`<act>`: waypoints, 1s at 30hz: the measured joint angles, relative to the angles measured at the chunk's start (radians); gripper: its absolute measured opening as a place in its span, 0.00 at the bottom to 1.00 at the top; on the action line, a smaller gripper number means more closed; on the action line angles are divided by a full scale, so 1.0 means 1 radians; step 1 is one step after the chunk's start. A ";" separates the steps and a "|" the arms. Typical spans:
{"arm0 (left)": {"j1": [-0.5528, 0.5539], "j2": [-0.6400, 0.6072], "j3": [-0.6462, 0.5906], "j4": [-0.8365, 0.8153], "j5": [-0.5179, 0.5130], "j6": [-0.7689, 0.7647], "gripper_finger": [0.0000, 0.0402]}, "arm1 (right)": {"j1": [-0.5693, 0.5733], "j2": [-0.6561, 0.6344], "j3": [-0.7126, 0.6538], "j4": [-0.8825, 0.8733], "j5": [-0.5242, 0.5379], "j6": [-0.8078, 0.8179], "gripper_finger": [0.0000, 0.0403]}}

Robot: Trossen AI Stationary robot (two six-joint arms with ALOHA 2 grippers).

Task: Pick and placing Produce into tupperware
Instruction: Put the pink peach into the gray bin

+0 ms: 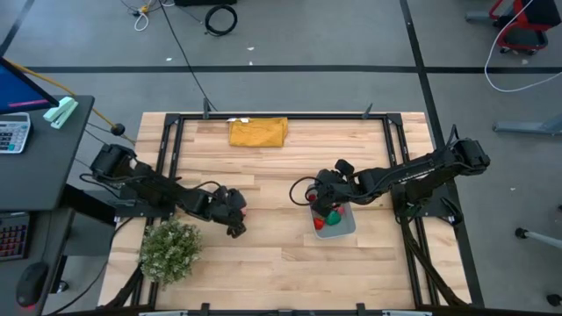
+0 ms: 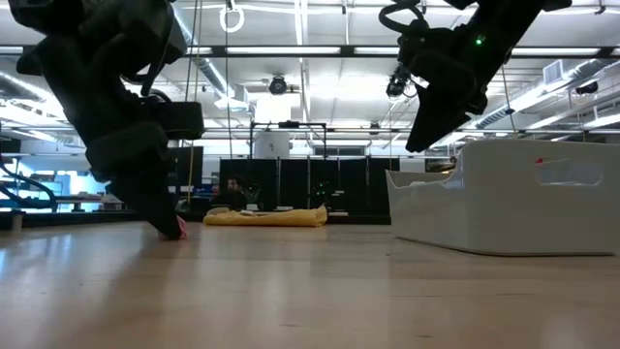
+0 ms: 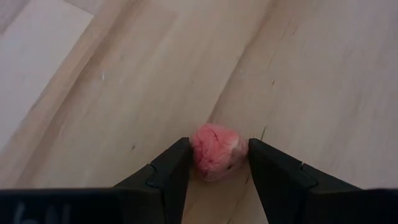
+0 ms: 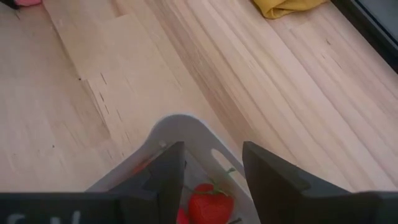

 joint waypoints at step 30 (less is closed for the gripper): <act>0.125 0.137 0.317 0.746 -0.153 0.538 0.10 | 0.007 -0.477 0.000 -0.029 0.152 -0.024 0.37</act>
